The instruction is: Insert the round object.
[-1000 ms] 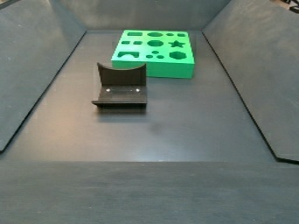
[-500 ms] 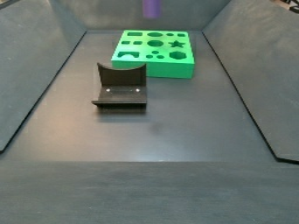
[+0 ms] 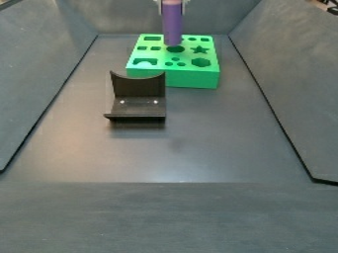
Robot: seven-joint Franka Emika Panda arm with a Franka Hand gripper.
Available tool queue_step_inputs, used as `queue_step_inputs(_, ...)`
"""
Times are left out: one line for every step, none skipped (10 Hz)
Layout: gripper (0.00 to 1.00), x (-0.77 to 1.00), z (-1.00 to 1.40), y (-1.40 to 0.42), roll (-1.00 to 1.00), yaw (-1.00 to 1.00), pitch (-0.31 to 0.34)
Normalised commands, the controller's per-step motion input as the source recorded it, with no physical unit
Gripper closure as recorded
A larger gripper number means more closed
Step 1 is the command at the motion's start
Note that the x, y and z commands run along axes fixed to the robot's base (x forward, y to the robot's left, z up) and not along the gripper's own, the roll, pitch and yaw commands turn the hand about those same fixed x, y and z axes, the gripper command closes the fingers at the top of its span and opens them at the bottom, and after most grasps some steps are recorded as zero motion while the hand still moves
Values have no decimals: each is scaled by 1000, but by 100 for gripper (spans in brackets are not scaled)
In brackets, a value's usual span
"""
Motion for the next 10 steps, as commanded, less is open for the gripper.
queue_step_inputs(100, -49, -120, 0, -213, 0, -30)
queue_step_inputs(100, 0, -97, 0, -189, 0, -11)
queue_step_inputs(100, 0, -63, -43, -127, 0, 0)
queue_step_inputs(100, 0, -100, -63, -81, 26, -4)
queue_step_inputs(100, -149, -174, -29, -20, 0, -60)
queue_step_inputs(100, -17, -103, -34, -44, 57, -23)
queue_step_inputs(100, 0, -286, 0, -16, 34, -40)
queue_step_inputs(100, 63, -380, -126, -34, 0, 0)
queue_step_inputs(100, 166, -437, -117, -24, 0, 0)
queue_step_inputs(100, 0, -451, -17, -1, 0, -26)
